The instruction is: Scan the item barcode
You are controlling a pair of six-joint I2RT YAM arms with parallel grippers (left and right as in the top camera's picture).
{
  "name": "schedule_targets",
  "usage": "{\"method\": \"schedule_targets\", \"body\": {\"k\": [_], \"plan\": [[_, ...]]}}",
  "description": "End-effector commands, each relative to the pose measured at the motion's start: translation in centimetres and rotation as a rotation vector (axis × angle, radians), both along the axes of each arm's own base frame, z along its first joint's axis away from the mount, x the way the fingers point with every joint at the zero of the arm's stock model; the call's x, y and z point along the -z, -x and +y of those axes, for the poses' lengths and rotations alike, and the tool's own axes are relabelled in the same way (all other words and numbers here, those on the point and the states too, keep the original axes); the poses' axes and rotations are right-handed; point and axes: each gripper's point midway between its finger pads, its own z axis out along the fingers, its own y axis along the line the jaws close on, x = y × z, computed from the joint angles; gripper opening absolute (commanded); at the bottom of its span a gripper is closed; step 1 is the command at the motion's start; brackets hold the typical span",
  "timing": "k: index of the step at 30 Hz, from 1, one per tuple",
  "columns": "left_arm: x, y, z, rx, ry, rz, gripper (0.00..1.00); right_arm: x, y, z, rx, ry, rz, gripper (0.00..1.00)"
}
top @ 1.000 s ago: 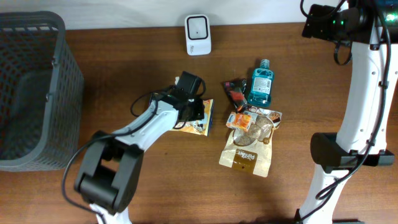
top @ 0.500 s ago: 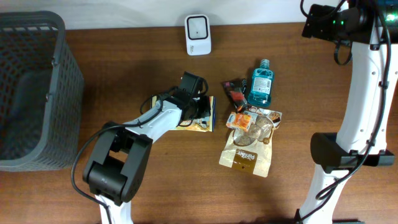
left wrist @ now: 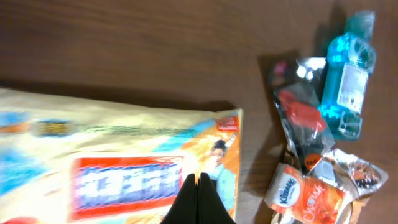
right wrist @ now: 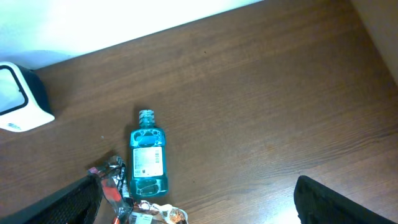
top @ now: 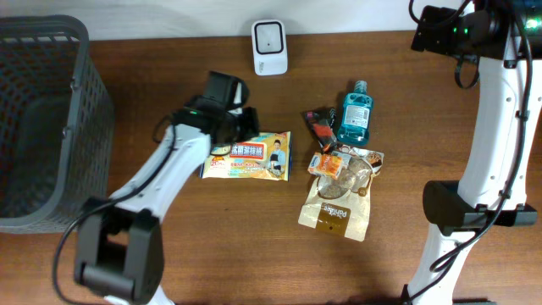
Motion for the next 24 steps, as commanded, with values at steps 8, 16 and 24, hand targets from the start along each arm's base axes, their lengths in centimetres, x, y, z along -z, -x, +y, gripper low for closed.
{"method": "schedule_targets", "body": {"k": [8, 16, 24], "plan": [[6.9, 2.6, 7.5, -0.12, -0.317, 0.196, 0.0, 0.2, 0.1, -0.4, 0.015, 0.011, 0.009, 0.98], [10.7, 3.7, 6.9, -0.09, -0.303, 0.3, 0.0, 0.2, 0.1, -0.4, 0.015, 0.011, 0.009, 0.98], [1.0, 1.6, 6.8, -0.086, -0.252, 0.102, 0.0, 0.2, 0.1, -0.4, 0.015, 0.011, 0.009, 0.98]]}}
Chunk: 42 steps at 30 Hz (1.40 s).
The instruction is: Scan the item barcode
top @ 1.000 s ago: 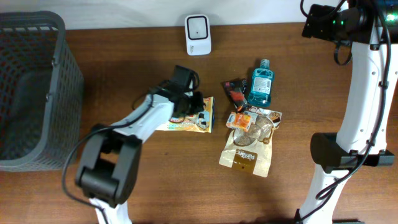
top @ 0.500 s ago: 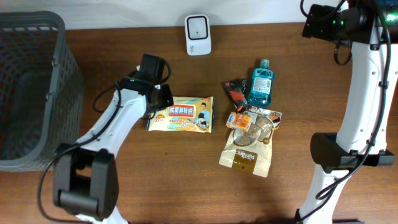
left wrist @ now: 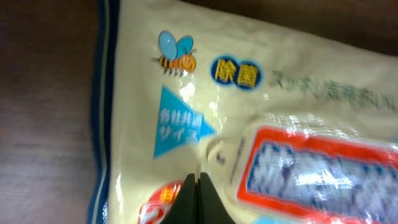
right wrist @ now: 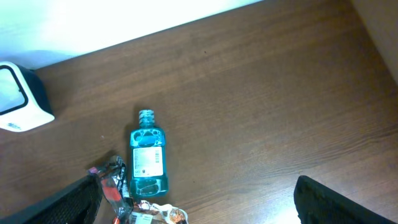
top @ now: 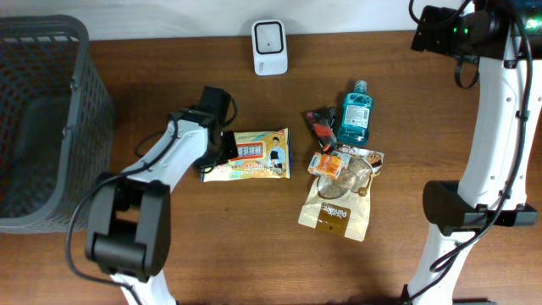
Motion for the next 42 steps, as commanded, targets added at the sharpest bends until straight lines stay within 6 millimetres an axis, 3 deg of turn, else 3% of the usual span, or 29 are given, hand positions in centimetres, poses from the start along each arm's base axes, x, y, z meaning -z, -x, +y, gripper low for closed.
{"method": "schedule_targets", "body": {"k": [1, 6, 8, 10, 13, 16, 21, 30, 42], "plan": [[-8.4, -2.1, -0.6, 0.029, 0.058, -0.202, 0.0, 0.2, 0.1, -0.4, 0.015, 0.01, 0.008, 0.98], [-14.7, -0.7, 0.0, 0.025, 0.089, -0.328, 0.0, 0.2, 0.1, -0.4, 0.015, 0.01, 0.008, 0.98], [-16.3, 0.2, 0.4, 0.022, 0.093, -0.354, 0.05, 0.2, 0.1, -0.4, 0.015, 0.01, 0.008, 0.98], [-17.5, 1.1, 0.6, 0.021, 0.096, -0.368, 0.22, 0.2, 0.1, -0.4, 0.015, 0.01, 0.008, 0.98], [-18.1, 2.1, 1.0, 0.02, 0.09, -0.363, 0.72, 0.2, 0.1, -0.4, 0.015, 0.01, 0.009, 0.98], [-17.9, 2.6, 1.7, 0.008, 0.054, -0.345, 0.99, 0.2, 0.1, -0.4, 0.015, 0.01, 0.008, 0.98], [-17.5, 2.9, 4.2, -0.042, -0.064, -0.33, 0.99, 0.2, 0.1, -0.4, 0.015, 0.01, 0.009, 0.98], [-16.4, 4.7, 9.1, -0.188, -0.094, -0.225, 0.99, 0.2, 0.1, -0.4, 0.015, 0.01, 0.008, 0.98], [-16.2, 5.2, 9.2, -0.187, -0.099, -0.203, 0.99, 0.2, 0.1, -0.4, 0.015, 0.01, 0.008, 0.98]]}}
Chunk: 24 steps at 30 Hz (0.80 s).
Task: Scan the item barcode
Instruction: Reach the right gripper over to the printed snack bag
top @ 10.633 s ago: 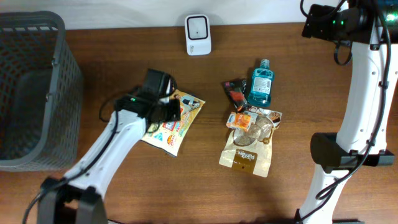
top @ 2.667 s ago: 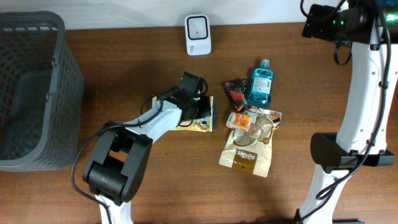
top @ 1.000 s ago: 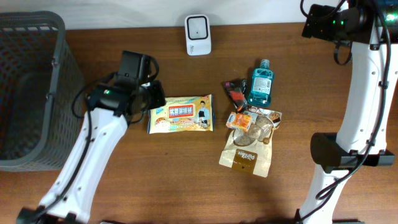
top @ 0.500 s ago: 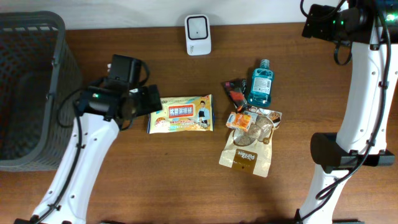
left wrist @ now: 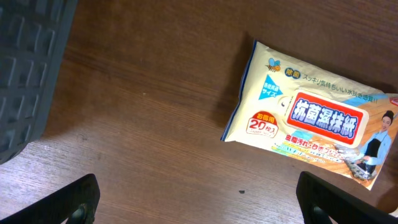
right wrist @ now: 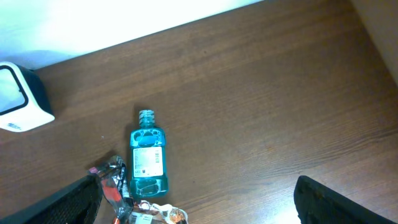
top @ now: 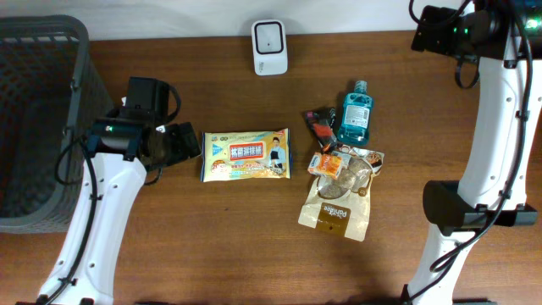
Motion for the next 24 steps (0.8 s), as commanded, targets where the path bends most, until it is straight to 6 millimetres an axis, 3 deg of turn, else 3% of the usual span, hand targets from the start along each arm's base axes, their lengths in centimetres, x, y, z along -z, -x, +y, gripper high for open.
{"method": "schedule_targets", "body": {"k": [1, 10, 19, 24], "plan": [[-0.8, -0.1, 0.3, -0.017, -0.004, -0.024, 0.99, 0.2, 0.1, -0.4, 0.015, 0.011, 0.008, 0.98], [-0.7, 0.0, 0.3, -0.017, -0.004, -0.023, 0.99, -0.3, -0.5, -0.3, 0.022, 0.0, -0.026, 0.98], [-0.7, 0.0, 0.3, -0.017, -0.004, -0.021, 0.99, -0.9, -1.9, 3.7, -0.124, -0.184, -0.085, 0.99], [-0.7, 0.0, 0.3, -0.017, -0.004, -0.021, 0.99, -0.8, -1.8, 7.2, -0.283, -0.303, -0.07, 0.98]]}}
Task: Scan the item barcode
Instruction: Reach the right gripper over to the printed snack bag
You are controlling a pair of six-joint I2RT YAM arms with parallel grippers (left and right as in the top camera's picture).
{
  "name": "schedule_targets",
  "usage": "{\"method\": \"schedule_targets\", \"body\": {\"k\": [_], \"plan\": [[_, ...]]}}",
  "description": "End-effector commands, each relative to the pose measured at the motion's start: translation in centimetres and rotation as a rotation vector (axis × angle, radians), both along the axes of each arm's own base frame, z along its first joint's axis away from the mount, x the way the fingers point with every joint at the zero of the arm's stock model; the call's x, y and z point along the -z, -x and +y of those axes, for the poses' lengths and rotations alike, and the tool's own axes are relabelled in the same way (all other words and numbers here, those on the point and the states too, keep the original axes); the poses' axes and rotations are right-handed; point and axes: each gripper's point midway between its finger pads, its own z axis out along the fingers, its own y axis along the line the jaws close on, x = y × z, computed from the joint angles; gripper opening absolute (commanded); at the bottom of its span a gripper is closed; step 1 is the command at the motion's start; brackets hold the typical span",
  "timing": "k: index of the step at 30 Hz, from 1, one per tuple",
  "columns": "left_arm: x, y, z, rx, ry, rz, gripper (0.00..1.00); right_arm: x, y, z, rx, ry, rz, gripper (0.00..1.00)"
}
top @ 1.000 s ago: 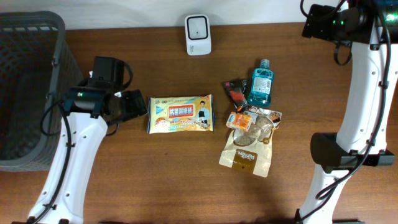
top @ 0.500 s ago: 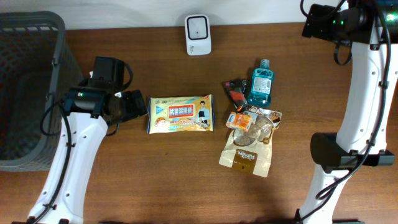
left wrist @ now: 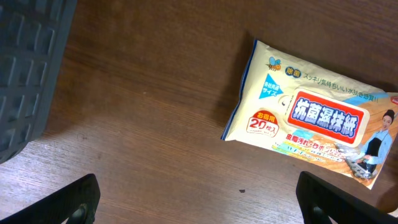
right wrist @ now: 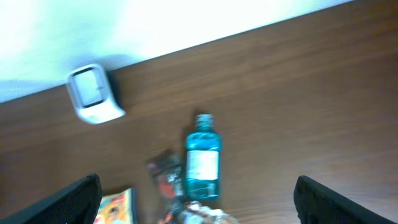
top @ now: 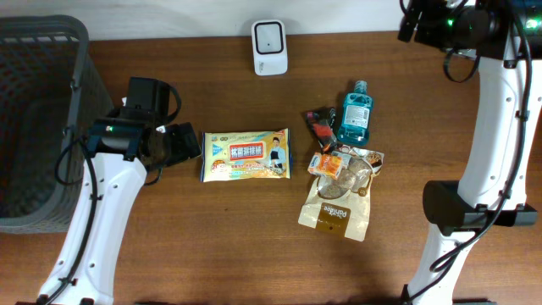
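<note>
A yellow wipes pack lies flat, printed face up, at mid-table; the left wrist view shows it at the upper right. My left gripper stands open just left of the pack, holding nothing, its dark fingers in the bottom corners. The white scanner stands at the back edge, also visible as a blurred scanner. My right gripper hangs high at the back right, open and empty.
A blue mouthwash bottle lies right of the pack beside a heap of small packets and a brown pouch. A dark mesh basket fills the left end of the table.
The right wrist has swung left: the scanner and bottle now sit nearer the middle of its blurred view, with the pack's edge showing. The left arm and the pack have not moved.
My left gripper was shut, pressing on the slightly tilted wipes pack. Then it was shut over the pack's left end. Later it stood open to the left of the pack, which lay straight. Now the right arm has turned toward the table's middle.
</note>
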Motion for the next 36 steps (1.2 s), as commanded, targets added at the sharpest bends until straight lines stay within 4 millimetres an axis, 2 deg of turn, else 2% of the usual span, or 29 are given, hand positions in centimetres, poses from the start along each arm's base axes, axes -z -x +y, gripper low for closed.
{"method": "schedule_targets", "body": {"k": [1, 5, 12, 20, 24, 28, 31, 36], "plan": [[-0.8, -0.1, 0.3, -0.017, -0.004, -0.024, 0.99, 0.3, 0.0, 3.3, -0.164, -0.078, 0.005, 0.98], [-0.8, -0.1, 0.3, -0.017, -0.004, -0.024, 0.99, 1.6, 0.2, 5.8, -0.321, -0.004, 0.032, 0.98], [-0.8, -0.1, 0.3, -0.017, -0.004, -0.024, 0.99, 3.4, 0.5, 9.5, -0.473, 0.052, 0.068, 0.98], [-0.8, -0.1, 0.3, -0.017, -0.004, -0.024, 0.99, 4.2, 0.7, 12.1, -0.57, 0.086, 0.075, 0.98], [-0.8, -0.1, 0.3, -0.017, -0.004, -0.024, 0.99, 4.4, 1.4, 13.2, -0.672, 0.133, 0.07, 0.98], [-0.8, -0.1, 0.3, -0.018, -0.004, -0.024, 0.99, 5.2, 2.6, 15.4, -0.821, 0.2, 0.078, 0.98], [-0.8, -0.1, 0.3, -0.017, -0.004, -0.024, 0.99, 6.3, 3.0, 16.7, -0.894, 0.223, 0.101, 0.98], [-0.8, -0.1, 0.3, -0.017, -0.004, -0.024, 0.99, 10.4, 3.7, 18.5, -0.982, 0.235, 0.215, 0.99]]}}
